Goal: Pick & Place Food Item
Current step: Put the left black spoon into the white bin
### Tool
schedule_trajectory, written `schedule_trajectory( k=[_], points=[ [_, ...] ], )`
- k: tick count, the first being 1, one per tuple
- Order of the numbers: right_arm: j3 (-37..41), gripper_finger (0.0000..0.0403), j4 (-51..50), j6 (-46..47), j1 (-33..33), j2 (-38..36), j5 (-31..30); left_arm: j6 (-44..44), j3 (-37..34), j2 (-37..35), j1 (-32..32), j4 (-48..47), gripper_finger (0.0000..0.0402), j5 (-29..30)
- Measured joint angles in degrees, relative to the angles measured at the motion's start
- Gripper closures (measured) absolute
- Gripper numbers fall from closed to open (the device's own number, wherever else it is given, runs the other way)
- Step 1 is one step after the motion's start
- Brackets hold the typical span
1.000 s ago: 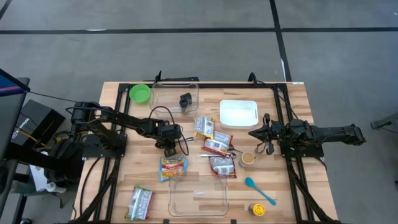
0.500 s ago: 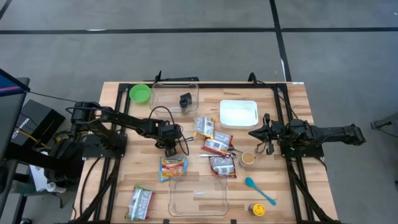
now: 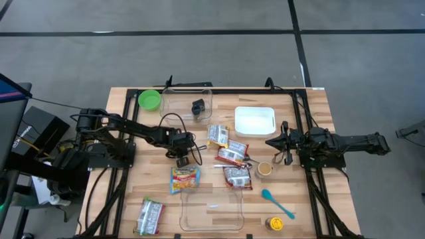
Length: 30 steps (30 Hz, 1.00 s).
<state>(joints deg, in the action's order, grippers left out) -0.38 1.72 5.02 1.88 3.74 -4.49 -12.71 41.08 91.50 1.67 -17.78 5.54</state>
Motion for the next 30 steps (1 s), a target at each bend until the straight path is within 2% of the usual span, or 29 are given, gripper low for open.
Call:
schedule_trajectory(
  k=[8,21,30],
  points=[
    [0.0,0.0403,0.0,0.0,0.0,0.0,0.0,0.0,0.0,0.0,0.0,-0.1,0.0387,0.0],
    [0.0,0.0403,0.0,0.0,0.0,0.0,0.0,0.0,-0.1,-0.3,0.0,0.2,0.0393,0.0],
    [0.0,0.0403,0.0,0.0,0.0,0.0,0.0,0.0,-0.2,-2.9,0.0,-0.4,0.0394,0.0]
  ],
)
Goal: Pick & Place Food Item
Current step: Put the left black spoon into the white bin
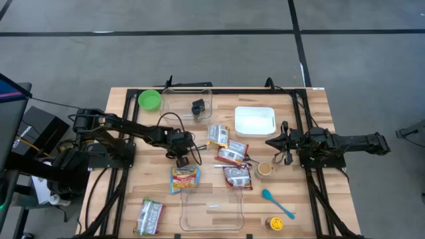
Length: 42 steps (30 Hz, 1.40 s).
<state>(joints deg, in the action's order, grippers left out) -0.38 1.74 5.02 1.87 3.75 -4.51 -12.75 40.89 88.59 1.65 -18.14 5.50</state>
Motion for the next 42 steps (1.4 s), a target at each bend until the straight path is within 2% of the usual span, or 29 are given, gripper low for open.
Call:
schedule_trajectory(
  k=[11,18,23,29,42],
  points=[
    [0.0,0.0403,-0.2,0.0,0.0,0.0,0.0,0.8,0.0,-7.5,-0.3,0.7,0.0393,2.0],
    [0.0,0.0403,0.0,0.0,0.0,0.0,0.1,3.2,0.1,-14.7,-0.3,1.7,0.0393,7.4],
    [0.0,0.0403,0.0,0.0,0.0,0.0,0.0,6.6,0.1,-18.1,-0.3,6.4,0.0395,9.3],
    [0.0,0.0403,-0.1,0.0,0.0,0.0,0.0,13.0,0.2,-18.6,-0.3,15.8,0.0395,9.6],
    [0.0,0.0403,0.0,0.0,0.0,0.0,0.0,23.2,0.1,-18.2,-0.3,28.6,0.0394,9.6]
  ],
)
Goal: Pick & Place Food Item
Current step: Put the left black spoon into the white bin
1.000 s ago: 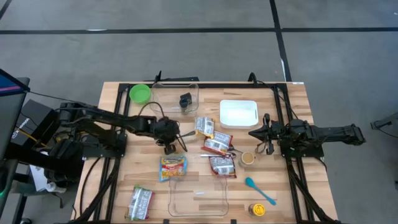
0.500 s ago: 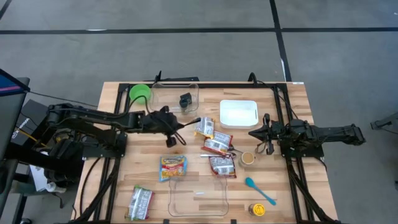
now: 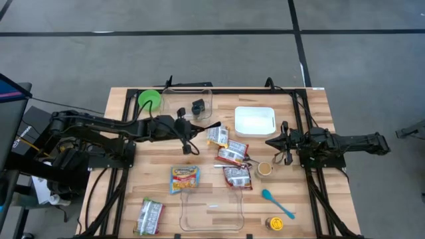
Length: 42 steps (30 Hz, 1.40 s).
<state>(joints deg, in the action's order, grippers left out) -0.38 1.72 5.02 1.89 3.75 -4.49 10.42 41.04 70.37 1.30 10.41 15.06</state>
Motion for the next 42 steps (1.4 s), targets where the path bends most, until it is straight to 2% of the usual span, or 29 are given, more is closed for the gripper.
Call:
schedule_trajectory(
  k=[6,17,24,29,34,42],
  points=[
    [0.0,0.0403,0.0,0.0,0.0,0.0,0.0,1.4,0.0,0.8,0.3,3.6,0.0394,0.0],
    [0.0,0.0403,1.4,0.5,0.0,0.0,0.0,2.9,0.0,8.8,0.3,12.9,0.0394,1.5],
    [0.0,0.0403,7.0,13.8,-0.2,0.0,-0.7,2.9,0.0,11.9,0.3,17.6,0.0394,8.1],
    [0.0,0.0403,14.8,14.5,-0.2,0.0,-10.9,2.7,0.0,12.0,0.3,19.0,0.0393,11.8],
    [0.0,0.0403,15.5,14.5,-0.2,0.0,-24.0,1.0,0.0,12.0,0.3,19.5,0.0395,12.4],
    [-2.4,0.0403,15.7,14.7,-1.7,3.6,-26.0,0.9,0.0,12.0,0.3,20.6,0.0395,12.4]
  ],
)
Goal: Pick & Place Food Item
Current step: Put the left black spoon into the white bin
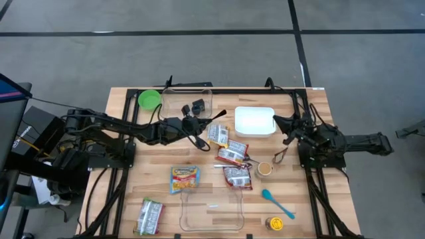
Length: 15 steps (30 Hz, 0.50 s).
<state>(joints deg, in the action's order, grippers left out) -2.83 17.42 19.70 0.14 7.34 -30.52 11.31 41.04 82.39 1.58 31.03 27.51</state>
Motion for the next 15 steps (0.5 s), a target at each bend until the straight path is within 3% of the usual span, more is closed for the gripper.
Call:
schedule_trajectory(
  k=[6,15],
  points=[
    [-3.8,0.0403,0.0,0.9,-3.3,7.8,0.5,-0.2,0.0,0.0,0.0,0.0,0.0394,0.0],
    [-12.6,0.0403,-0.2,5.2,-4.7,27.0,0.9,-0.2,0.0,0.0,0.0,-0.1,0.0394,0.0]
  ],
)
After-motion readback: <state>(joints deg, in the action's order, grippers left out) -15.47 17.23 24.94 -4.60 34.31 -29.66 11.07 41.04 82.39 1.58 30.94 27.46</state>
